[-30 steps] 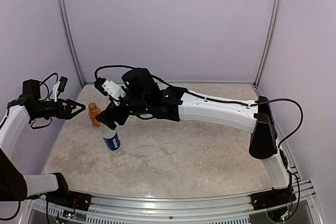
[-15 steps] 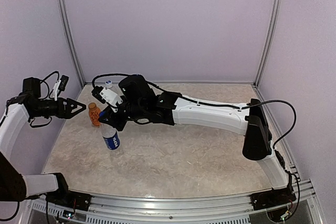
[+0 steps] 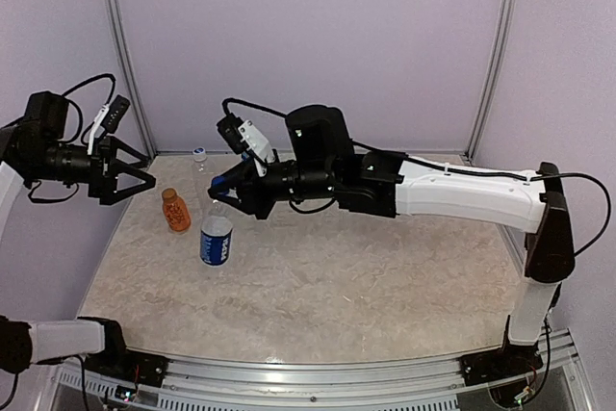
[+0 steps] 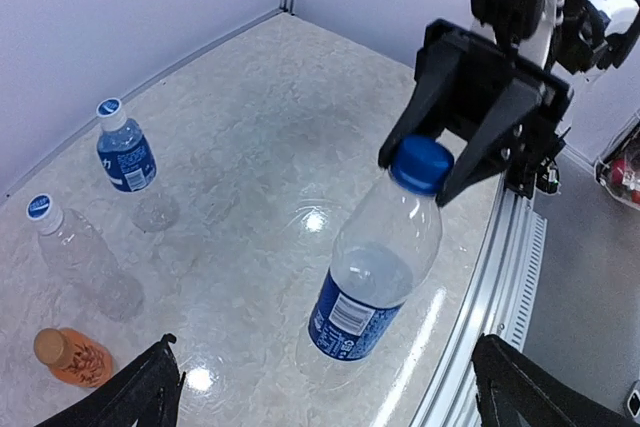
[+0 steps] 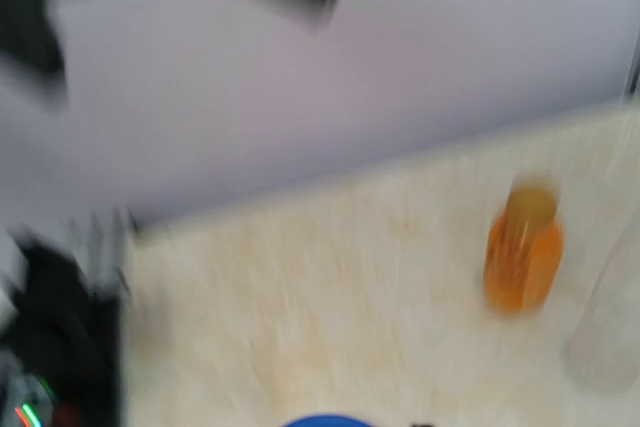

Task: Unscrew the bottle caps

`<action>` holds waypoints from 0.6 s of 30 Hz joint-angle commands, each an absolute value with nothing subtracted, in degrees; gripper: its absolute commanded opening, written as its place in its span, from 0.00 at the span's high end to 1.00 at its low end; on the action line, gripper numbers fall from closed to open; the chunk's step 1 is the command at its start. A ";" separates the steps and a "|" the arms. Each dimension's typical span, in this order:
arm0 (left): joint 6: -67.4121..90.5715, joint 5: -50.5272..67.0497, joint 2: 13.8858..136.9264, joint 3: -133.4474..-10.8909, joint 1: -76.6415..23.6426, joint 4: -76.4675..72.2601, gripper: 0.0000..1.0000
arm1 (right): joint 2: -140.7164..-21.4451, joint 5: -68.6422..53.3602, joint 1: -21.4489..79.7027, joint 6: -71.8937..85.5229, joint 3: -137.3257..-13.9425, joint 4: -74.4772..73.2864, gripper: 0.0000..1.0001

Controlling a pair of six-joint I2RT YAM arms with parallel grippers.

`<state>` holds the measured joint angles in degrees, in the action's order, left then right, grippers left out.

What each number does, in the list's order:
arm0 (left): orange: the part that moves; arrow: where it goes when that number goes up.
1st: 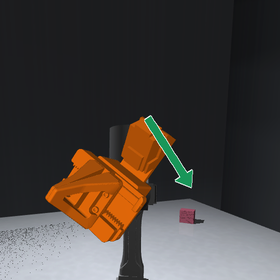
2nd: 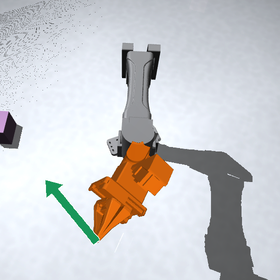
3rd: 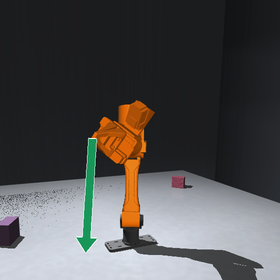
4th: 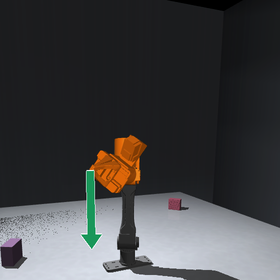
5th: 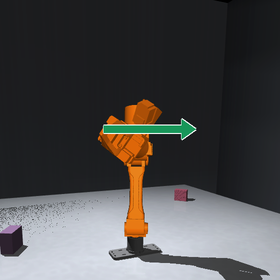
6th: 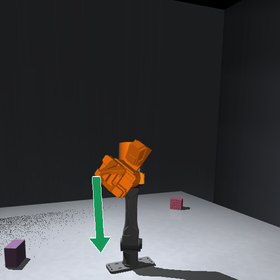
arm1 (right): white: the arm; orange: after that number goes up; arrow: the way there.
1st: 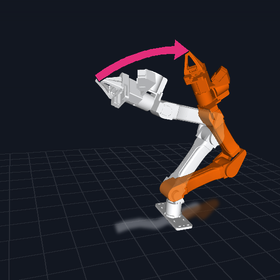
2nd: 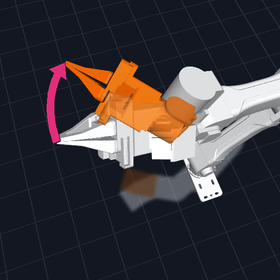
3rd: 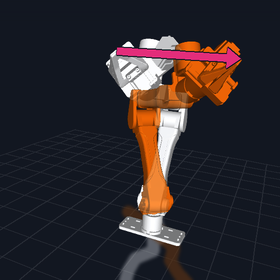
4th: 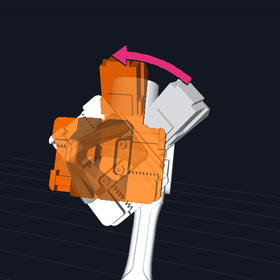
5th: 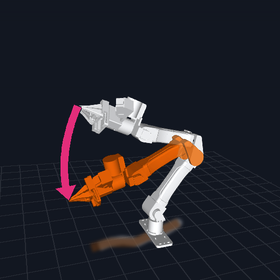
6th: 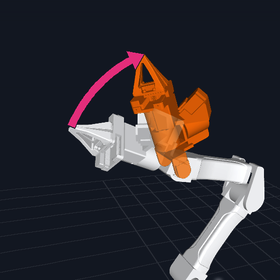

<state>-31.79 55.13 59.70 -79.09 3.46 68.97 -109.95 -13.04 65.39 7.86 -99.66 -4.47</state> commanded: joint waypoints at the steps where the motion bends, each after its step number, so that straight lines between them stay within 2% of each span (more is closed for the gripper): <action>1: -33.56 51.37 60.63 -82.35 -2.96 77.49 0.01 | -100.59 -17.35 64.34 14.43 -93.47 10.48 1.00; 6: -33.61 44.05 57.94 -79.73 -13.87 66.25 0.01 | -98.69 -17.49 64.34 15.03 -91.72 13.18 1.00; 18: -29.25 48.37 61.61 -72.29 -20.70 58.60 0.01 | -99.38 -20.39 64.36 16.27 -91.73 16.88 1.00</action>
